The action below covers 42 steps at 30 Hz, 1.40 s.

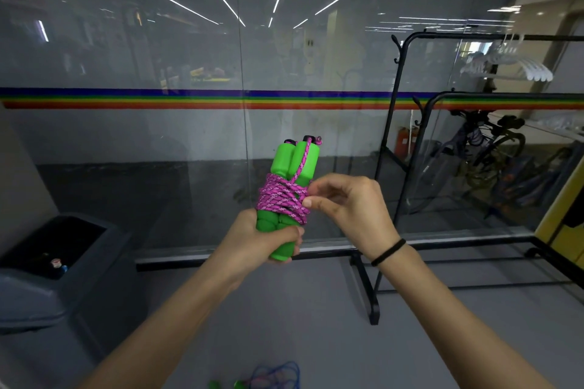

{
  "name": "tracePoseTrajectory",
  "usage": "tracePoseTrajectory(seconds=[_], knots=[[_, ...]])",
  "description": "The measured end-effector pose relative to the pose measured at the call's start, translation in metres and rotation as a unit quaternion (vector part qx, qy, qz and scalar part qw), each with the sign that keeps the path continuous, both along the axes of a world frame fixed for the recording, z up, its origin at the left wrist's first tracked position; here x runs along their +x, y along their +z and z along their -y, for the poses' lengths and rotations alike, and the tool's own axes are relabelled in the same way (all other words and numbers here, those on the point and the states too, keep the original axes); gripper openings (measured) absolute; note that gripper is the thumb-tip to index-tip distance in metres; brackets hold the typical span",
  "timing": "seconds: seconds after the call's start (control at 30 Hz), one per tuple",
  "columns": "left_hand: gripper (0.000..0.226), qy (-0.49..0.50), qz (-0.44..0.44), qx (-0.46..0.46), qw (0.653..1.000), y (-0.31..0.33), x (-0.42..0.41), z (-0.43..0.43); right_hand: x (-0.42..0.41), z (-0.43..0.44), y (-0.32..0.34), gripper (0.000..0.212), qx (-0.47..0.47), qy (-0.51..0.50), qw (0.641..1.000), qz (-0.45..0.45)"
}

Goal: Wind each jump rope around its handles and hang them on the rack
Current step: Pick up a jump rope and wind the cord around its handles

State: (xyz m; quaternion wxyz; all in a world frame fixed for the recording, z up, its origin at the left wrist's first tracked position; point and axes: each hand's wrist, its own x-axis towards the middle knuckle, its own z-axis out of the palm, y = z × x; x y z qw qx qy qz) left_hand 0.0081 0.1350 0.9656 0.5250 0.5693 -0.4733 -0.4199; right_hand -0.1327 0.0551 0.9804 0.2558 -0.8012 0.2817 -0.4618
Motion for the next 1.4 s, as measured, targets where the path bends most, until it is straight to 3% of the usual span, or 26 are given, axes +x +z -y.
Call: tracePoseTrajectory(seconds=[0.23, 0.5, 0.67, 0.9, 1.03, 1.1, 1.27, 1.4], knots=[[0.005, 0.014, 0.043, 0.011, 0.999, -0.004, 0.006, -0.001, -0.001, 0.007, -0.005, 0.011, -0.095, 0.05, 0.99, -0.094], [0.003, 0.012, 0.005, -0.002, 1.0, 0.006, 0.01, 0.001, 0.011, 0.01, -0.006, 0.012, -0.096, 0.048, 0.994, 0.014], [0.001, 0.003, -0.005, 0.011, 1.0, 0.008, 0.014, 0.001, 0.016, 0.011, -0.005, 0.02, -0.016, 0.106, 0.993, 0.057], [0.004, 0.012, 0.067, 0.033, 0.997, -0.007, 0.023, 0.003, 0.019, 0.017, -0.004, 0.016, -0.055, 0.089, 0.988, -0.114], [0.008, -0.021, 0.045, 0.078, 0.996, -0.023, 0.024, 0.003, 0.013, 0.019, -0.015, 0.015, -0.139, 0.056, 0.947, -0.283], [0.011, -0.039, 0.027, 0.097, 0.994, -0.028, 0.023, 0.004, 0.008, 0.019, -0.021, 0.018, -0.163, 0.045, 0.933, -0.318], [0.037, -0.04, -0.063, 0.119, 0.99, -0.03, 0.019, 0.01, 0.004, 0.022, -0.024, 0.015, -0.163, 0.041, 0.953, -0.254], [0.016, -0.014, -0.148, 0.076, 0.986, -0.019, 0.006, 0.017, 0.014, 0.018, -0.017, 0.027, -0.166, -0.031, 0.972, -0.162]])
